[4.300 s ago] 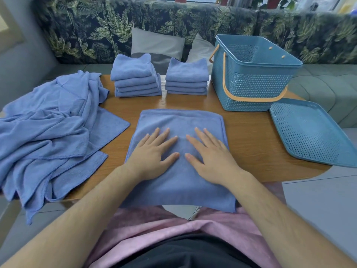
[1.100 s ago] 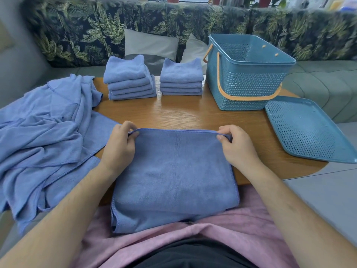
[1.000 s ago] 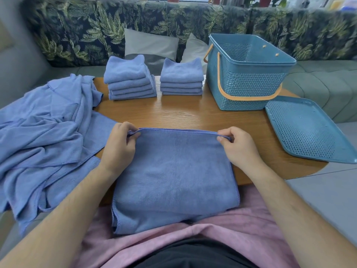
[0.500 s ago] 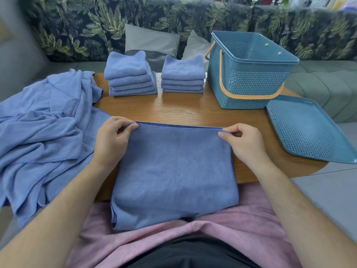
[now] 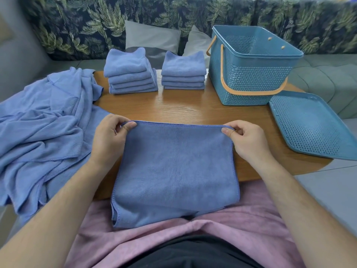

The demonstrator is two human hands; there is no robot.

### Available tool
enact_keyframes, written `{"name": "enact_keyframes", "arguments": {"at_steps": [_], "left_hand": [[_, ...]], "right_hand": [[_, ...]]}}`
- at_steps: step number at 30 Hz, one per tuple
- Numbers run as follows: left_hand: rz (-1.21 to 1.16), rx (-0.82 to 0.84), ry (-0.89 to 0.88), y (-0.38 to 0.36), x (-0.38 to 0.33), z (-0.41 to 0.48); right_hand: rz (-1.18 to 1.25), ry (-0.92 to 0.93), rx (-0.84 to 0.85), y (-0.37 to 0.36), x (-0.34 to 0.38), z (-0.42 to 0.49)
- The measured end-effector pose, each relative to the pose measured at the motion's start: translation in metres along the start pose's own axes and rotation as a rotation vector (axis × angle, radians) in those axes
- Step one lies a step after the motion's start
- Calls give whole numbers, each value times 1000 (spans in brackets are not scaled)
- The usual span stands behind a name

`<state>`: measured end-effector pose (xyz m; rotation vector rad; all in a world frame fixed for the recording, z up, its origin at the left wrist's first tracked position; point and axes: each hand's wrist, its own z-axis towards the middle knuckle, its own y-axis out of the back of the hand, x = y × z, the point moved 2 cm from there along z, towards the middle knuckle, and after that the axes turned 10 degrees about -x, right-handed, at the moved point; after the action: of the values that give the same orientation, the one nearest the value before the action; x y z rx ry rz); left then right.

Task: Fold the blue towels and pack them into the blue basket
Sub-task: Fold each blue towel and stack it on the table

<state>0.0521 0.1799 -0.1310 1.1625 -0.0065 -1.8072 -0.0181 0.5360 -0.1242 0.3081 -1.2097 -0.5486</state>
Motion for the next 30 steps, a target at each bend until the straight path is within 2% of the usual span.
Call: {"name": "enact_keyframes", "arguments": {"at_steps": [5, 10, 14, 17, 25, 30], "left_hand": [[14, -3, -31, 4, -2, 2], [-108, 40, 235, 15, -22, 21], [-109, 44, 256, 23, -40, 64], [-223, 44, 324, 25, -49, 105], [-348, -113, 135, 50, -104, 192], [-409, -134, 92, 67, -124, 183]], "right_hand": [[38, -63, -9, -1, -5, 1], [76, -73, -16, 1, 22, 17], [75, -66, -20, 4, 56, 55], [191, -104, -19, 7, 85, 91], [256, 112, -155, 26, 159, 166], [235, 179, -196, 45, 170, 155]]}}
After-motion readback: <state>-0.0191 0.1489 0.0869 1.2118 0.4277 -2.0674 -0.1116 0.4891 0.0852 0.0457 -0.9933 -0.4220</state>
